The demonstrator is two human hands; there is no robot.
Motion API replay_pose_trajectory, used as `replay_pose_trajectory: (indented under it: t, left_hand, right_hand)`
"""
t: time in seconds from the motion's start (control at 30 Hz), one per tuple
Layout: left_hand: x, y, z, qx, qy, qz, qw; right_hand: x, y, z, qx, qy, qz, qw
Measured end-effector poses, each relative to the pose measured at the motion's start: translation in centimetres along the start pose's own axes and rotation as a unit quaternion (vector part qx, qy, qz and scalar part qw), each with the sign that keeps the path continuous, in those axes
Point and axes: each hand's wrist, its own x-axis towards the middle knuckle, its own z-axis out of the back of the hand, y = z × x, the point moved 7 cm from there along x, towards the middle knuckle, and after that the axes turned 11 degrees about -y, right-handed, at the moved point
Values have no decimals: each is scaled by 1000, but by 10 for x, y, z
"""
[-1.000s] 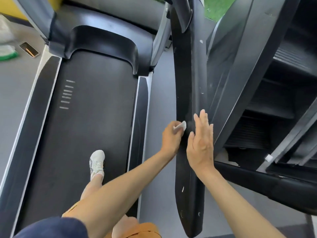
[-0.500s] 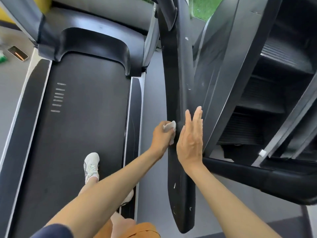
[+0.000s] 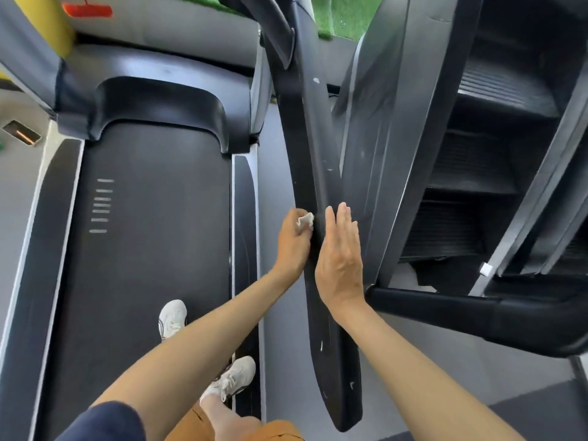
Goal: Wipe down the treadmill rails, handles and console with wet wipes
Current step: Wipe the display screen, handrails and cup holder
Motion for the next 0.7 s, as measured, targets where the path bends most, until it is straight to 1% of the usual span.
replay_pose_trajectory:
  t: [0.13,0.2,0.27,0.33,0.43,0.5,0.53,0.63,0.7]
  left_hand:
    - [76,-53,-2,-4,-76,-10,997]
    - [92,-64,-1,12,-104,-38,994]
    - [71,-67,-1,27,-110,-94,989]
    - [28,-51,-3,21,-74,-129,989]
    - [-18,-7,0,23,-5,-103,994]
    - [-8,-4,2,21,18,-76,997]
    - [7,-8,1,16,8,-65,998]
    - [59,-38,0,14,-52,-40,998]
    - [77,-52,1,37,-85,-59,994]
  right_hand:
    - [0,1,1,-8,1,2,1000]
    - [0,1,1,-6,-1,2,1000]
    - [0,0,0,-2,1,0,1000]
    - [0,-1,-1,1,2,-4,1000]
    - [0,0,-2,0,4,-5,1000]
    - [0,0,-1,3,9,-2,1000]
    - [0,0,-2,6,9,-1,1000]
    - [-1,0,0,11,1,-1,1000]
    - [0,0,1,16,-3,0,1000]
